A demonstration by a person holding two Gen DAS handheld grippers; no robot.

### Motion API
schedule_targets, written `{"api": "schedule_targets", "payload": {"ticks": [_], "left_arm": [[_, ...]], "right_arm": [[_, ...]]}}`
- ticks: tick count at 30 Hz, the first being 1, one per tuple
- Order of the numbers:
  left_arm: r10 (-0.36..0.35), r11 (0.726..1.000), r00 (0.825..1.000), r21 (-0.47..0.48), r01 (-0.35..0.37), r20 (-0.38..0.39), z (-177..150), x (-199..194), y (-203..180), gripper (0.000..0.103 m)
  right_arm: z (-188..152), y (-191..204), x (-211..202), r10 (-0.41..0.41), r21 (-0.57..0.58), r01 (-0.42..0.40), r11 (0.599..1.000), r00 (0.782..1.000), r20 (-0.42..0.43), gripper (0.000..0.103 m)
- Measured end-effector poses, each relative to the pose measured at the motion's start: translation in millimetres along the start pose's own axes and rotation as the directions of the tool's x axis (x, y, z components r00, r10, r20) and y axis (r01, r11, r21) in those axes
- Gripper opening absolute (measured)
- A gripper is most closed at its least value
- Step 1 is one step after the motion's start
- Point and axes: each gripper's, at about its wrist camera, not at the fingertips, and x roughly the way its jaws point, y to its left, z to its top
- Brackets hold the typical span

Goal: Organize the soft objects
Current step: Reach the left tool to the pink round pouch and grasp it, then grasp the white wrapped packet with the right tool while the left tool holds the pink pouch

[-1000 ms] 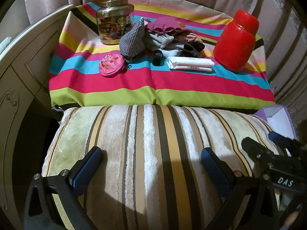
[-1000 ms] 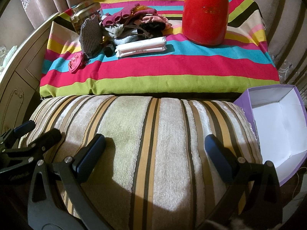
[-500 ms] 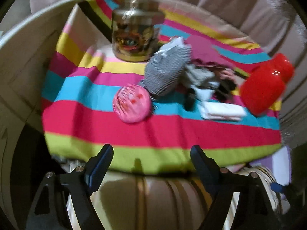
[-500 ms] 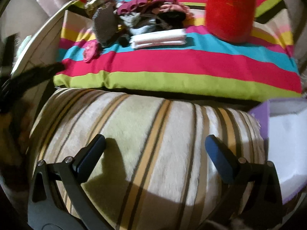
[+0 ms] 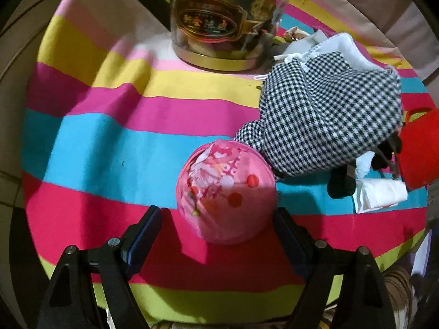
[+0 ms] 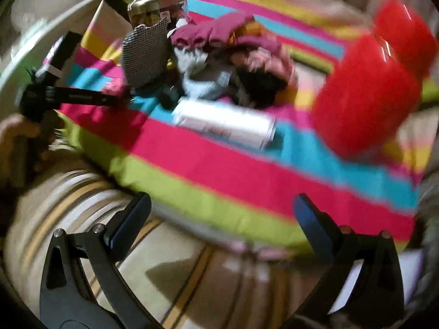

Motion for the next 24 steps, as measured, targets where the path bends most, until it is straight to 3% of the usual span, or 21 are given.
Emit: {"api": "schedule_targets", "payload": {"ticks": [3, 5, 6, 10, 13, 16, 20, 24], "left_arm": [[0.016, 0.999, 1.000, 0.034, -0.016, 0.008, 4, 5, -5, 0.081], [0.029, 0.998, 0.999, 0.060, -0.030, 0.024, 5, 4, -9, 0.071], [0.028, 0.997, 0.999, 0.066, -0.030, 0.028, 4, 4, -9, 0.071], [0.023, 0.997, 0.999, 0.077, -0.026, 0.045, -2, -1, -9, 0.071], [0.022, 0.998, 0.997, 0.061, -0.027, 0.072, -12, -13, -8, 0.071], [0.009, 0.999, 0.996, 0.052, -0.014, 0.091, -30, -31, -11, 0.071], [-0.028, 0.999, 0.993, 0.043, 0.023, 0.115, -44, -50, -11, 0.071], [-0.052, 0.998, 0.989, 0.036, 0.048, 0.137, -57, -74, -14, 0.071]], "right_arm": [[18, 6, 20, -0.047, -0.143, 0.050, 0.988, 0.999, 0.018, 0.103], [26, 10, 34, -0.047, -0.208, 0.049, 0.977, 0.999, 0.015, 0.103], [30, 9, 41, -0.042, -0.232, 0.042, 0.972, 0.999, 0.005, 0.103], [42, -4, 65, -0.026, -0.243, 0.016, 0.970, 0.999, -0.035, 0.102], [44, -4, 75, -0.001, -0.282, -0.019, 0.959, 0.997, -0.072, 0.095], [46, 6, 87, -0.027, -0.363, -0.007, 0.932, 0.996, -0.087, 0.088], [51, 5, 107, -0.052, -0.380, 0.008, 0.925, 0.993, -0.106, 0.083], [57, -10, 116, 0.007, -0.289, -0.042, 0.957, 0.993, -0.122, 0.080]]}}
